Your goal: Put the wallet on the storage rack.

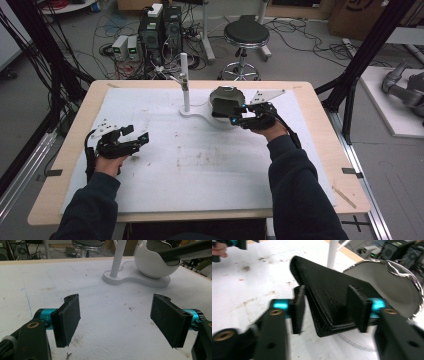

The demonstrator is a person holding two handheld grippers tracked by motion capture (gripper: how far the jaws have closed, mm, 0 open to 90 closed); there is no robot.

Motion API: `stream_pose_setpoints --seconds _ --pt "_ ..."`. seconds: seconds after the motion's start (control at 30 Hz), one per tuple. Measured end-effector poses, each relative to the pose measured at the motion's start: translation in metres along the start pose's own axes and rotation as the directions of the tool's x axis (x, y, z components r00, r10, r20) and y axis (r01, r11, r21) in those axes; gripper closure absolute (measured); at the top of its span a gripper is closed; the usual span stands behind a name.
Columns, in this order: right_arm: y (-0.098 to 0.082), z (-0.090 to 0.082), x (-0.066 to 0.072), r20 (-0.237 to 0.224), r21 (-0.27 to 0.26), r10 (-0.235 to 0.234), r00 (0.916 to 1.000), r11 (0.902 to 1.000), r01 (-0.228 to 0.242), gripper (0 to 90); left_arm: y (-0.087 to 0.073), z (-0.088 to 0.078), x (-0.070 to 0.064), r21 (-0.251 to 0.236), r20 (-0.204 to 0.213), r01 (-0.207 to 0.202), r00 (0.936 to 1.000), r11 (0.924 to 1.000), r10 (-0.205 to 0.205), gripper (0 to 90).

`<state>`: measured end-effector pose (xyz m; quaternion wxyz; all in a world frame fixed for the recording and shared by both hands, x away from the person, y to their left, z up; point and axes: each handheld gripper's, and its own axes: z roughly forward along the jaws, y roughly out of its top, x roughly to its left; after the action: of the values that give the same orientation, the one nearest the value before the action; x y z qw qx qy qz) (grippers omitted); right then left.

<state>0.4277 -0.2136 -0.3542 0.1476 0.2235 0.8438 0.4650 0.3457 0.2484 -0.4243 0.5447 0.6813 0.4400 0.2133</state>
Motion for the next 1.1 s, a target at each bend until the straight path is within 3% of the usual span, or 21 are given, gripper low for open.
stream_pose_setpoints --seconds 0.27,0.5,0.63,0.77,0.83,0.9,1.0,1.1 --pt "-0.004 -0.016 -0.001 0.077 -0.014 0.048 0.9959 0.9988 -0.047 33.8 0.0 0.0 0.001 0.003 -0.003 -0.001 1.0 1.0 0.001 23.9" --pt "-0.021 -0.051 -0.002 0.185 -0.084 0.09 0.9785 0.9935 -0.076 28.9 0.0 0.0 0.002 -0.002 -0.003 0.006 1.0 1.0 -0.006 23.9" --pt "-0.042 -0.068 -0.003 0.233 -0.091 0.131 0.9635 0.9895 -0.113 27.6 0.0 0.001 0.001 0.0 0.0 0.007 1.0 1.0 -0.007 23.9" --pt "-0.064 -0.081 0.004 0.313 -0.063 0.139 0.9395 0.9901 -0.125 26.4 0.001 0.002 0.001 -0.012 0.008 0.007 0.9999 0.9999 -0.007 23.8" --pt "-0.072 -0.084 0.01 0.36 -0.046 0.137 0.9227 0.9906 -0.129 23.5 0.001 0.002 0.0 -0.017 0.013 0.001 0.9999 0.9999 -0.001 22.9" --pt "-0.08 -0.087 0.015 0.384 -0.05 0.14 0.9125 0.9901 -0.131 21.9 0.002 0.002 0.0 -0.02 0.019 0.001 0.9998 0.9998 0.0 22.4" --pt "-0.09 -0.089 0.019 0.403 -0.056 0.157 0.9014 0.9875 -0.147 21.8 0.003 0.002 -0.001 -0.029 0.026 -0.003 0.9997 0.9996 0.004 21.0" --pt "-0.097 -0.089 0.021 0.399 -0.062 0.181 0.8988 0.9833 -0.171 21.3 0.003 0.002 -0.002 -0.035 0.027 -0.004 0.9996 0.9994 0.005 20.5"
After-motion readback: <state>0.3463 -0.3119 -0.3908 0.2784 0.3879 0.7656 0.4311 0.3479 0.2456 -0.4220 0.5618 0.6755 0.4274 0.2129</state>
